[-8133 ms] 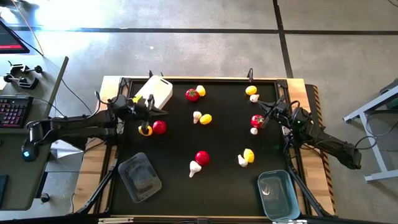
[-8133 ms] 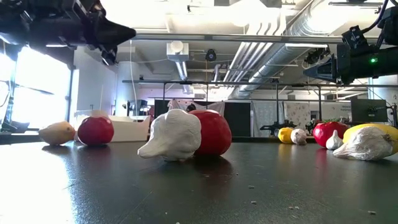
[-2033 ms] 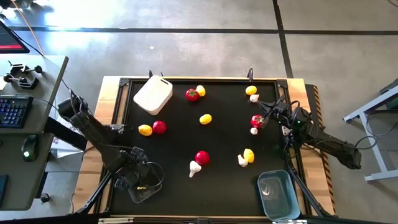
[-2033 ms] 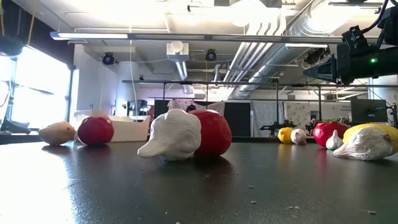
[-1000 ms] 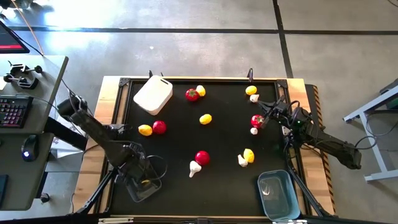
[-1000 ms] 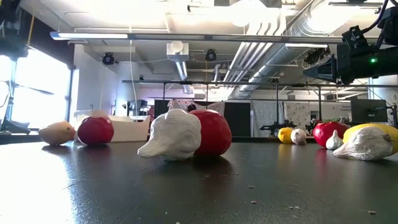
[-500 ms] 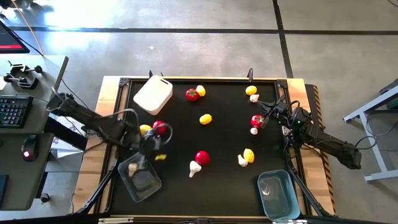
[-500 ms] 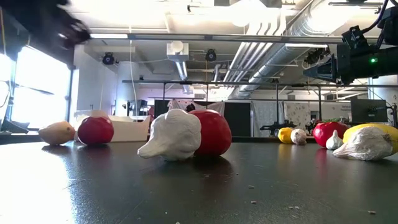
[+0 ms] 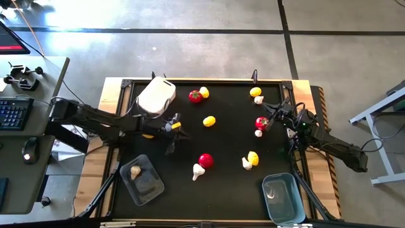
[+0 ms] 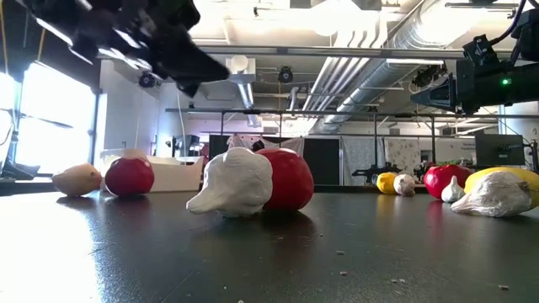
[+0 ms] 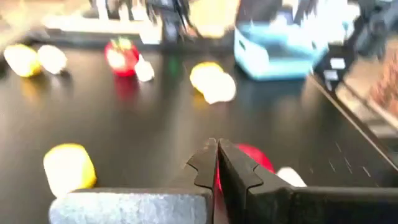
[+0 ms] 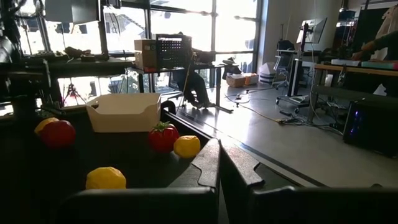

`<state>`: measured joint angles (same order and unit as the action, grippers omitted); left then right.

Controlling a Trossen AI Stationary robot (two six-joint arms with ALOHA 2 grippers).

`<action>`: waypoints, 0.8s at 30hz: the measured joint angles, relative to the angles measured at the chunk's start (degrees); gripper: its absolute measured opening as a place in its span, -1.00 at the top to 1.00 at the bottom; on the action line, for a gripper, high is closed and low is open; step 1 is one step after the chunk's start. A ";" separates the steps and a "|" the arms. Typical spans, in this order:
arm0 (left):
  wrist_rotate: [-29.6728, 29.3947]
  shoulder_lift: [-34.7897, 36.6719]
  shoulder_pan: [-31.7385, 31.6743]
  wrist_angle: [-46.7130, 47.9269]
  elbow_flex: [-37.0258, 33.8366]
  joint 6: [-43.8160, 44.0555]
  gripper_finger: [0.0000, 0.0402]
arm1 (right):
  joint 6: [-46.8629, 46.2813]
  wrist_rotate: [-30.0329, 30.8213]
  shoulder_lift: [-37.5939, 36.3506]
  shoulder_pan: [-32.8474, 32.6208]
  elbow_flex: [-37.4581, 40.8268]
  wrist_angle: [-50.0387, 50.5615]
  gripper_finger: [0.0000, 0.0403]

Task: Sort produce into baskets
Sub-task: Put the red tomato into the white bin

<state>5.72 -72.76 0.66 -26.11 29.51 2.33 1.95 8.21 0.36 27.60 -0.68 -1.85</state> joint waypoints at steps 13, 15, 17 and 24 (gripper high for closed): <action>10.58 -11.01 -11.98 -26.30 -2.37 -0.04 1.00 | -0.02 0.00 0.02 0.01 0.01 -0.03 1.00; 14.31 -11.88 -14.69 -28.01 -2.37 0.39 1.00 | -0.64 0.00 0.02 -0.01 0.02 -0.07 1.00; 16.30 -12.45 -17.24 -28.85 -2.37 0.53 1.00 | -2.58 -0.02 0.02 0.01 0.00 -0.07 1.00; 19.75 -12.67 -23.08 -31.66 -2.35 1.98 1.00 | -6.03 0.02 0.02 0.02 0.02 -2.85 1.00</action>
<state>25.47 -85.43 -22.42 -57.77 27.16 4.31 -4.08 8.22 0.38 27.62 -0.67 -4.70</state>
